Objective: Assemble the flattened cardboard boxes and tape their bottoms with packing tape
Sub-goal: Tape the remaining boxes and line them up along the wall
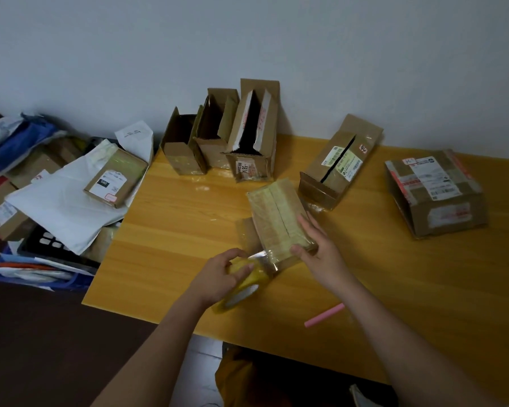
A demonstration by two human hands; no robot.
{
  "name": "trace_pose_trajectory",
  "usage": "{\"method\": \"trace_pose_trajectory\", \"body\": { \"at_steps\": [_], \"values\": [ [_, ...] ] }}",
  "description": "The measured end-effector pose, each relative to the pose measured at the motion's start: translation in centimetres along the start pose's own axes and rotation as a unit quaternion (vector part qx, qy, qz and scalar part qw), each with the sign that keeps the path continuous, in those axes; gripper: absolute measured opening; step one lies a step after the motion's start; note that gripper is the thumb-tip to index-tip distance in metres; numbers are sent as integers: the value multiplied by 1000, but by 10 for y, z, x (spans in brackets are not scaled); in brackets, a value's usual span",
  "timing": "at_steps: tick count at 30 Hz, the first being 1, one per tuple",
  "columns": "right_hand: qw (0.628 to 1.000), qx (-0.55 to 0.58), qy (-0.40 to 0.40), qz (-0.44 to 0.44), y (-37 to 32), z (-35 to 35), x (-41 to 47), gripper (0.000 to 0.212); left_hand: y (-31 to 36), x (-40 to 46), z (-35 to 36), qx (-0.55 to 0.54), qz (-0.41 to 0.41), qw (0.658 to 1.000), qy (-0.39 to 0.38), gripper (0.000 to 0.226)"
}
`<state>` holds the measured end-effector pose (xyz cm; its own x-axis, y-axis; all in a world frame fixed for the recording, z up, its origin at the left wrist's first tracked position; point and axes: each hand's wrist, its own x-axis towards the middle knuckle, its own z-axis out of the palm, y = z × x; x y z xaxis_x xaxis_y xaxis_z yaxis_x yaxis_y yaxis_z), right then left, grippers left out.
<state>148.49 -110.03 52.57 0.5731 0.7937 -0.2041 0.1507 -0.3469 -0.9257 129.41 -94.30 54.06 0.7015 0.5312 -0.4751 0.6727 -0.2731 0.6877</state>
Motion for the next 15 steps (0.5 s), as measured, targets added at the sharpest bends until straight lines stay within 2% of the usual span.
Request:
{"method": "trace_pose_trajectory", "body": {
  "at_steps": [2, 3, 6, 9, 12, 15],
  "values": [
    [1000, 5, 2, 7, -1, 1, 0, 68, -1, 5, -7, 94, -19, 995, 1, 37],
    [1000, 7, 4, 12, -2, 1, 1, 68, -2, 7, -10, 99, -26, 995, -7, 39],
    [999, 10, 20, 24, -5, 0, 2, 67, -9, 6, -16, 43, -2, 999, -26, 33],
    [998, -11, 44, 43, -9, 5, 0, 66, -16, 0, -20, -57, 6, 998, -13, 13],
    [996, -32, 67, 57, -14, 8, -4, 63, -15, 1, -21, -54, 30, 998, -23, 12],
    [987, -59, 138, 63, -16, 9, -16, 50, -9, 3, -22, -50, 46, 997, -46, 12]
  ]
}}
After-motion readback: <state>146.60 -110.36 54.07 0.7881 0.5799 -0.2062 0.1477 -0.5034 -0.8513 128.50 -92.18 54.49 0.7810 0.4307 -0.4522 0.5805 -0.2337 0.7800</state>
